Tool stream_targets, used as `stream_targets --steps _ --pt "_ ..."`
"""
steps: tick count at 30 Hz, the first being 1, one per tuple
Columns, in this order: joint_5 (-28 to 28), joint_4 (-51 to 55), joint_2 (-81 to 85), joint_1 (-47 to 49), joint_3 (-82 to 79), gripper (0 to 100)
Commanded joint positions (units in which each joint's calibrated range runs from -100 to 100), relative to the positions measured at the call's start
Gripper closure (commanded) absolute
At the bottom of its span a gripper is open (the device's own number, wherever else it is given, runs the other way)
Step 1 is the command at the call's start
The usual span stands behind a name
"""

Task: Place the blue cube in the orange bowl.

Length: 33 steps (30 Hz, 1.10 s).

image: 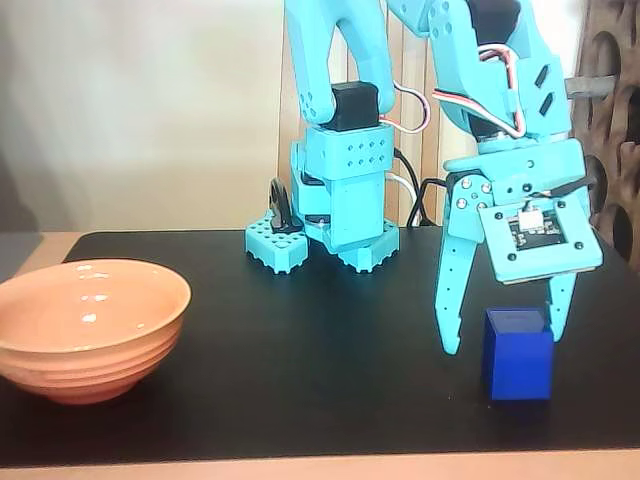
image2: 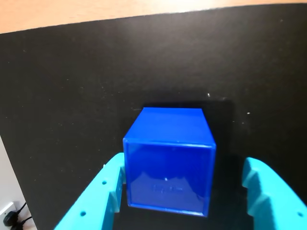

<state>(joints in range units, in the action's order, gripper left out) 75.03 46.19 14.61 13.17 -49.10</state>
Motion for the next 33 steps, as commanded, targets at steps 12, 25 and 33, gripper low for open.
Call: stream_targets --steps 12,25,33 --pt "-0.12 -1.59 -1.11 0.67 3.09 73" --pt "-0.12 -1.68 -0.94 -0.03 3.54 79" --pt "-0.33 -1.68 -0.85 -0.13 3.63 81"
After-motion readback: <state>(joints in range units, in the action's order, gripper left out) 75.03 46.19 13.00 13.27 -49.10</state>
